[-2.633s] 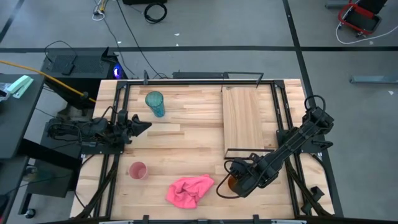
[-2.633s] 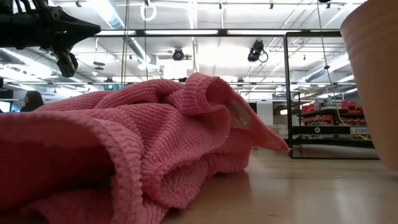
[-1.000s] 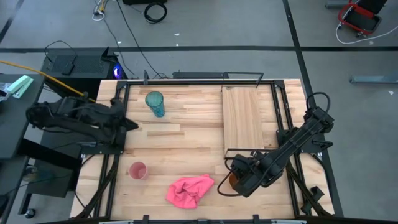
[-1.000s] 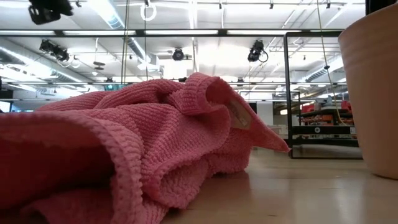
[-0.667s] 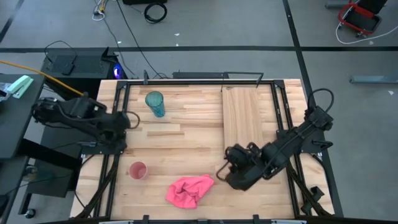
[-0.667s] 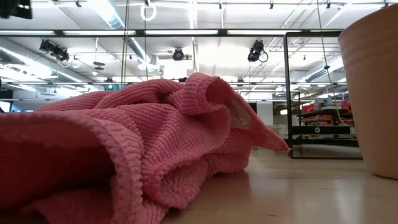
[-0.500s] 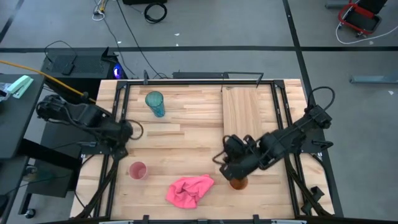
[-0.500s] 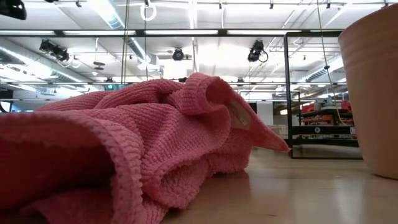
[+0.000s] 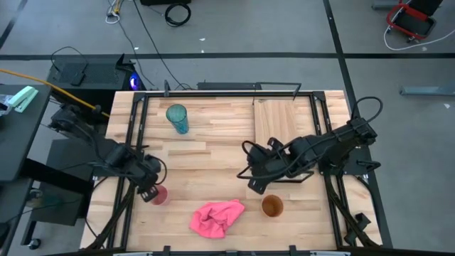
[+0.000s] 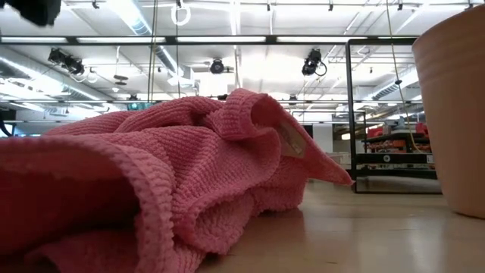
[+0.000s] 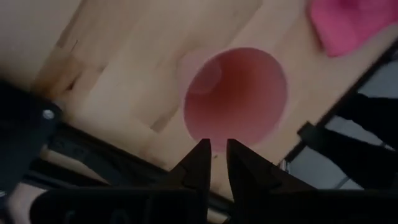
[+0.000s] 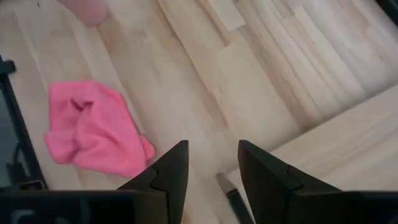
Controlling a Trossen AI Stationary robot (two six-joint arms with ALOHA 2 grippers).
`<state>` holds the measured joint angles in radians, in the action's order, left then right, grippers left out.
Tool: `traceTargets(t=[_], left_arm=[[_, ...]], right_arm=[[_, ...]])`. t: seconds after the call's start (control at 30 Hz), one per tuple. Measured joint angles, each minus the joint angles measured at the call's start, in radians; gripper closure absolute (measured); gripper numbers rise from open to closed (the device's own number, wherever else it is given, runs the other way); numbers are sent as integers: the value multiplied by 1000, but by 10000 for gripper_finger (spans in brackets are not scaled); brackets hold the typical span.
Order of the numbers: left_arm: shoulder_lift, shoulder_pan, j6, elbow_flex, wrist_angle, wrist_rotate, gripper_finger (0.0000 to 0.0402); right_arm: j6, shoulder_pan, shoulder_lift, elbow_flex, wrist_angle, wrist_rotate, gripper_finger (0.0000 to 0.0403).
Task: Stack small to large cups/mugs on shelf
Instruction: Put the pink cup on the shelf
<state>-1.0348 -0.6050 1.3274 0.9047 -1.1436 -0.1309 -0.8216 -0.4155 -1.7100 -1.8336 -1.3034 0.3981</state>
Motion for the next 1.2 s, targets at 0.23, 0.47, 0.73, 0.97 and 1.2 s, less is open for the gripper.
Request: traceTargets(t=[0.23, 0.47, 0.73, 0.97, 1.2], left_arm=[[0, 0, 114, -79, 30, -4, 333], [1, 1, 120, -79, 42, 20, 309], [-12, 1, 117, -78, 39, 82, 301], [-71, 1, 76, -78, 40, 75, 298], [-132, 2, 66, -78, 43, 47, 299]], right_arm=[[58, 1, 0, 0, -1, 1, 256], [59, 1, 0, 0, -1, 1, 256], [57, 1, 0, 0, 0, 19, 256], [55, 1, 0, 0, 3, 21, 256], [56, 1, 0, 0, 4, 21, 256]])
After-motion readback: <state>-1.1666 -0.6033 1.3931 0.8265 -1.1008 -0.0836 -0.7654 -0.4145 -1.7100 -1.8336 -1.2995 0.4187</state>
